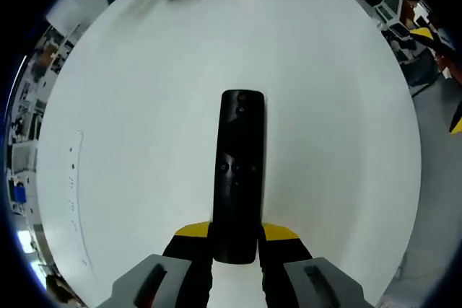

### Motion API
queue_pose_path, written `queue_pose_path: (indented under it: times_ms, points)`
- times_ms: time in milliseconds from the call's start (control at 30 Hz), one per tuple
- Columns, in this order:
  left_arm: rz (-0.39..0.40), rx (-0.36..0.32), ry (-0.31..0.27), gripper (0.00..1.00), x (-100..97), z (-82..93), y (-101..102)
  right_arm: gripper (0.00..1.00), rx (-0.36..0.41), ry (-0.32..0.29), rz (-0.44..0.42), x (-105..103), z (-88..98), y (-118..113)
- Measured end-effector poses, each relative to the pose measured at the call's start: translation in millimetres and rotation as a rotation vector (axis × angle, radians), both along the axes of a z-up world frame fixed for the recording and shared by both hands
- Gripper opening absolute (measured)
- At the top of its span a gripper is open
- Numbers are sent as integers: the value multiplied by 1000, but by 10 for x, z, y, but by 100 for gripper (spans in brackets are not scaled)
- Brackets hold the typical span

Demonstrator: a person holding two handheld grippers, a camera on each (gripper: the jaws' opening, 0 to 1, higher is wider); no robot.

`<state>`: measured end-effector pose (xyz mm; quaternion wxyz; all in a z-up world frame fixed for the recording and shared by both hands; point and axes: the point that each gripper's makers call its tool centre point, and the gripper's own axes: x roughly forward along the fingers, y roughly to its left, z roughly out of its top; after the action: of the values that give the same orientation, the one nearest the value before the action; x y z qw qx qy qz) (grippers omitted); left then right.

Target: Press the specified remote control buttons in sequence, fully releasing each button before pressing the next.

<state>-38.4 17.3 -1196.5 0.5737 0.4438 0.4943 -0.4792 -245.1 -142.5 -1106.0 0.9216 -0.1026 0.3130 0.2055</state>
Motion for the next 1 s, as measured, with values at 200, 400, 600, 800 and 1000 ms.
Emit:
queue_pose_path:
  times_ms: [200,400,600,800,1000]
  points:
    - [10,-4,0,23,-86,1,15,81,-2,1,13,-8,2,24]
    - [20,-7,1,23,-169,-4,23,81,-11,-4,16,-9,3,24]
    - [43,1,1,23,-256,-7,19,81,-23,-12,28,-16,8,45]
    - [65,7,2,24,-375,-3,24,81,-27,-23,22,-7,24,33]
    - [81,4,4,24,-473,-3,29,81,-28,-24,26,-9,20,42]
